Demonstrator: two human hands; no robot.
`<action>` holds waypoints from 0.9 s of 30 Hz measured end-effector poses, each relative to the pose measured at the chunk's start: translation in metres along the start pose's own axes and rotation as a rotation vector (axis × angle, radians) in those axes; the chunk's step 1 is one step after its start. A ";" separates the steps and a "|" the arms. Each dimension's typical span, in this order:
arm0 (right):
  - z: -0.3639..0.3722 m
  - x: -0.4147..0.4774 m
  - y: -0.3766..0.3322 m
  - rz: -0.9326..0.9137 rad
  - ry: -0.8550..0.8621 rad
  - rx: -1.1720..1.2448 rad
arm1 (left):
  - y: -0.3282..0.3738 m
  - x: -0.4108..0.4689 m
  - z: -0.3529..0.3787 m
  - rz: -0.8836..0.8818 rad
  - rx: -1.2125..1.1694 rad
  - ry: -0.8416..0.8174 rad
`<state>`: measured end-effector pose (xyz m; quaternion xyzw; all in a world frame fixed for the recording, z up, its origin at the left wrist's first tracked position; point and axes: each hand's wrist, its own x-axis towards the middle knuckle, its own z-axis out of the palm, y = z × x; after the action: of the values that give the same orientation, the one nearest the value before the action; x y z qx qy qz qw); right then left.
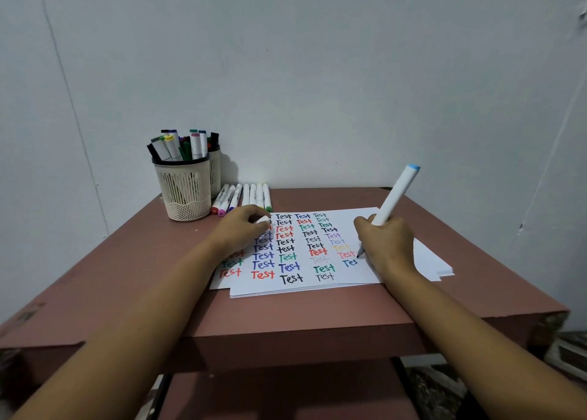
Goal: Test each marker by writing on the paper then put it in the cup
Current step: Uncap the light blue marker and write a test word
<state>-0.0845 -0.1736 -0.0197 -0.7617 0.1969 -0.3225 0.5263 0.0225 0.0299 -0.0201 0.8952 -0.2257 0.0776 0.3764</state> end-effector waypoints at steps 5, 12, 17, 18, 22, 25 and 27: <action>0.002 0.000 0.001 -0.009 -0.010 -0.049 | -0.002 0.001 0.001 -0.012 -0.014 0.004; 0.003 0.003 0.001 -0.014 -0.019 -0.070 | -0.003 0.001 0.001 -0.004 -0.019 -0.005; 0.002 0.003 0.002 0.013 -0.022 -0.013 | -0.003 0.002 0.000 0.002 -0.014 -0.003; 0.002 0.003 0.003 0.008 -0.028 -0.018 | -0.002 0.002 0.001 0.002 -0.013 -0.004; 0.004 0.004 0.005 -0.007 -0.012 -0.034 | 0.000 0.002 0.000 0.004 -0.002 -0.005; 0.004 0.005 0.004 0.006 0.016 -0.005 | -0.001 0.001 0.001 0.016 0.012 0.001; 0.002 0.005 0.003 0.033 0.031 0.045 | -0.001 0.000 0.001 0.021 0.015 0.013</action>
<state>-0.0793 -0.1770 -0.0217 -0.7413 0.2099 -0.3298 0.5455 0.0230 0.0302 -0.0212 0.8951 -0.2321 0.0889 0.3701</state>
